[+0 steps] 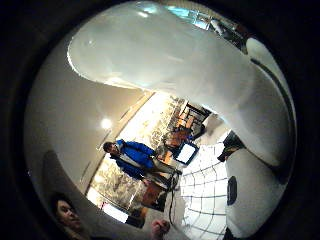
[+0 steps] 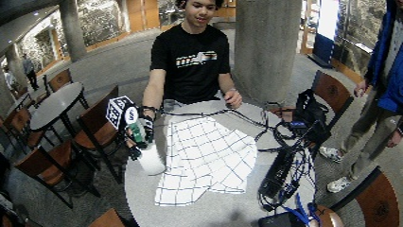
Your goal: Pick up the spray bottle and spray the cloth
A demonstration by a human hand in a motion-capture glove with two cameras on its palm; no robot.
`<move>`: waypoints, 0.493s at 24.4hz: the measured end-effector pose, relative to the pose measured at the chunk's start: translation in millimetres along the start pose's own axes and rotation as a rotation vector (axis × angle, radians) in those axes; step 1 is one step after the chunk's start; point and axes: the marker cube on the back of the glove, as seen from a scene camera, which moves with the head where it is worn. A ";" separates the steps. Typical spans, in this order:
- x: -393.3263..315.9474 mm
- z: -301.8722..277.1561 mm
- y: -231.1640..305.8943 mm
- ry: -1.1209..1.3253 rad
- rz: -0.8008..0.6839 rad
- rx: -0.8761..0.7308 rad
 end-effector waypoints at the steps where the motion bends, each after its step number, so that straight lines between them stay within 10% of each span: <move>1: -4.0 -5.7 -0.7 0.012 -0.015 -0.019; 12: -87.1 -40.0 0.6 0.113 -0.178 -0.329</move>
